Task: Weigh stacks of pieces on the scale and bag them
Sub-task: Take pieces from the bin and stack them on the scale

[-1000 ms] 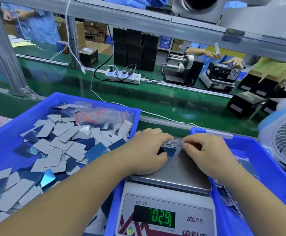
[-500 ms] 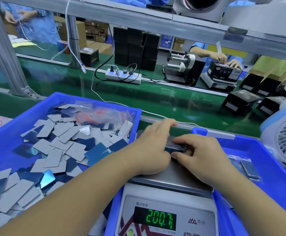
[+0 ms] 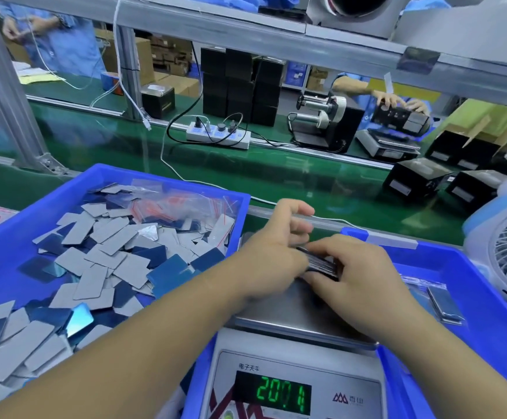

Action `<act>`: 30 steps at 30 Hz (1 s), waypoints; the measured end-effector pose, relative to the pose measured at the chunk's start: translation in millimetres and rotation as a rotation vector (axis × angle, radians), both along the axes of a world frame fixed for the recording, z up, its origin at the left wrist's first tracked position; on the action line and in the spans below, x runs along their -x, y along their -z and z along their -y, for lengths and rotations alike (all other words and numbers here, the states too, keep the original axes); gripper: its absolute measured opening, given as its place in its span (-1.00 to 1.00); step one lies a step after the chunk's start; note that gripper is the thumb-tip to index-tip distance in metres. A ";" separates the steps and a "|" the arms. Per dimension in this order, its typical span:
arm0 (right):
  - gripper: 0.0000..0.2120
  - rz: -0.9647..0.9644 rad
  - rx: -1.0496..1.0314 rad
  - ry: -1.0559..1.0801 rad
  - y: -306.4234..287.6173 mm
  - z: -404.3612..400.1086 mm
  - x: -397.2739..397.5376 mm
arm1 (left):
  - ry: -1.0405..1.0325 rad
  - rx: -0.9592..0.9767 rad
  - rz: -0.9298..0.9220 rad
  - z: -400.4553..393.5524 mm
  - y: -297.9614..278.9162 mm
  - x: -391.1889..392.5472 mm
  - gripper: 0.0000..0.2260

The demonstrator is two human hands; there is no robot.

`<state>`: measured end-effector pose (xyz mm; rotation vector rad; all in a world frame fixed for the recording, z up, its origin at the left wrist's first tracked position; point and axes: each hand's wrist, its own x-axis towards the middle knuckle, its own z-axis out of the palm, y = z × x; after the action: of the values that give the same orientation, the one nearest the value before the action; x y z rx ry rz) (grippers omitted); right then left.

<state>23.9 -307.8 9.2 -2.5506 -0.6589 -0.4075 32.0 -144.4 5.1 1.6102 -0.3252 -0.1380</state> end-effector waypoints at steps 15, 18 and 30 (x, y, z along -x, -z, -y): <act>-0.64 0.206 -0.058 -0.205 6.1 4.9 0.4 | 0.147 -0.379 0.134 -51.6 -6.3 -3.9 -0.84; -0.68 0.087 -0.052 -0.215 6.6 3.4 -0.8 | 0.178 -0.408 0.100 -53.5 -6.3 -4.5 -0.90; -0.67 -0.009 -0.020 -0.206 7.5 -9.0 -2.6 | 0.043 -0.532 0.119 -56.6 -5.5 -9.1 -0.98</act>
<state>26.6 -298.7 1.7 -2.4337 -0.8988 -0.3295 41.0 -87.8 10.6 2.1434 -0.4396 -0.1709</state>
